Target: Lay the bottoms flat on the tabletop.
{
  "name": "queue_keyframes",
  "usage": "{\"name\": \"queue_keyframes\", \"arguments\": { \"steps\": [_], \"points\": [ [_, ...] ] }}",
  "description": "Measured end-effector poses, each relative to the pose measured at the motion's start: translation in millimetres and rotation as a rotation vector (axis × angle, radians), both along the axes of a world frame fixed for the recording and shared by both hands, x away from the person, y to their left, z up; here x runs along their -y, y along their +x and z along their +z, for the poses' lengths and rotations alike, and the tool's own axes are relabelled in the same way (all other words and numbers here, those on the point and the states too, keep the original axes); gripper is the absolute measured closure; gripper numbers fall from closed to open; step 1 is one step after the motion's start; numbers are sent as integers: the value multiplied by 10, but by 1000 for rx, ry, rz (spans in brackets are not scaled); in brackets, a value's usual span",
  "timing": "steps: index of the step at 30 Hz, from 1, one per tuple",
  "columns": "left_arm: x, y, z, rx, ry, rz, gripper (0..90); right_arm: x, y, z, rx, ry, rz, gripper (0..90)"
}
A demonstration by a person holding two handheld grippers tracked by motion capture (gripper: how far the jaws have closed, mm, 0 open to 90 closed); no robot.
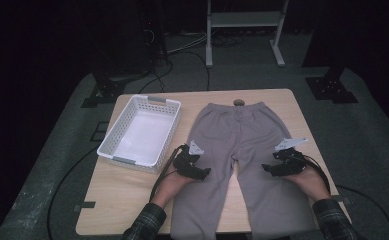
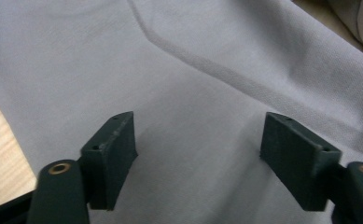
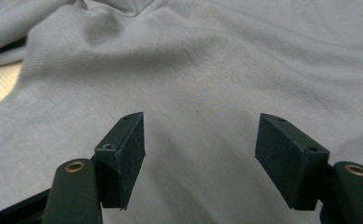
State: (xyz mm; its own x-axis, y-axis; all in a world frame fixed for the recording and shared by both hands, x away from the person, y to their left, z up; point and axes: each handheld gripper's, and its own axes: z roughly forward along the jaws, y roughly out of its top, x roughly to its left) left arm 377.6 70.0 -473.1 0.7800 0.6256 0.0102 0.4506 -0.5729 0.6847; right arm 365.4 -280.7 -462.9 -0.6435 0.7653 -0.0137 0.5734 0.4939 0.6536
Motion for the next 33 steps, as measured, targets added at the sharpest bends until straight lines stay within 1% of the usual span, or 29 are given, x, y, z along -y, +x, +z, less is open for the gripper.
{"name": "queue_keyframes", "arguments": {
  "steps": [1, 2, 3, 4, 5, 6, 7, 8, 9, 10, 11, 12, 13, 14, 17, 18, 19, 21, 22, 23, 24, 25, 26, 27, 28, 29, 31, 32, 33],
  "points": [
    [-7, 9, 4, 0, 0, -2, 278, 0, 0, 0, 0, 0, 0, 320],
    [-21, 19, 6, 7, 5, -5, 308, -9, 12, -14, -4, -6, 1, 321],
    [-34, 23, 4, 10, 0, -4, 369, -33, 40, -53, -22, -28, 8, 325],
    [-49, 33, 4, 13, -6, 0, 369, -33, 40, -53, -22, -28, 8, 325],
    [-57, 40, 8, 12, -6, 0, 399, -35, 51, -65, -33, -10, 9, 356],
    [-70, 49, 18, 11, 0, -4, 475, -37, 43, -62, -32, -4, 19, 420],
    [-77, 52, 28, 7, 4, -13, 475, -37, 43, -62, -32, -4, 19, 420],
    [-88, 49, 46, 0, 9, -26, 616, -44, 30, -52, -36, -5, 24, 524],
    [-88, 49, 46, 0, 9, -26, 694, -44, 30, -52, -36, -5, 24, 524],
    [-91, 50, 54, -5, 14, -33, 694, -44, 27, -41, -39, -8, 27, 590],
    [-91, 49, 58, -11, 14, -36, 764, -42, 26, -32, -43, -11, 28, 657],
    [-92, 40, 61, -21, 14, -46, 861, -29, 19, -21, -52, -17, 28, 781],
    [-92, 40, 61, -21, 14, -46, 868, -24, 13, -22, -51, -16, 29, 834],
    [-92, 32, 62, -27, 10, -44, 871, -18, 3, -21, -53, -16, 30, 858],
    [-100, -11, 67, -37, 11, -58, 872, -9, -20, -21, -56, -13, 30, 862],
    [-114, -76, 73, -42, 16, -69, 872, -3, -72, -21, -58, -11, 34, 862],
    [-114, -76, 73, -42, 16, -69, 871, -3, -72, -21, -58, -11, 34, 862],
    [-131, -136, 73, -51, 11, -74, 871, 6, -127, -16, -61, -18, 43, 862],
    [-148, -216, 80, -60, 16, -82, 871, 2, -194, -14, -61, -23, 48, 862],
    [-148, -216, 80, -60, 16, -82, 871, 2, -194, -14, -61, -23, 48, 862],
    [-152, -254, 84, -60, 22, -89, 871, -4, -270, -9, -61, -34, 55, 862],
    [-157, -281, 86, -59, 26, -94, 871, -4, -270, -9, -61, -34, 55, 862],
    [-164, -361, 85, -64, 24, -97, 871, -9, -354, -5, -61, -43, 59, 862],
    [-164, -361, 85, -64, 24, -97, 871, -10, -387, -5, -61, -45, 63, 863],
    [-170, -412, 90, -67, 29, -101, 871, -15, -448, -2, -63, -50, 67, 863],
    [-177, -452, 94, -69, 34, -110, 871, -15, -448, -2, -63, -50, 67, 863],
    [-191, -533, 97, -79, 34, -121, 871, -26, -600, 1, -66, -58, 82, 864],
    [-196, -563, 97, -83, 30, -123, 871, -26, -600, 1, -66, -58, 82, 864],
    [-205, -602, 99, -85, 32, -129, 871, -32, -639, 4, -68, -60, 83, 864]
  ]
}}
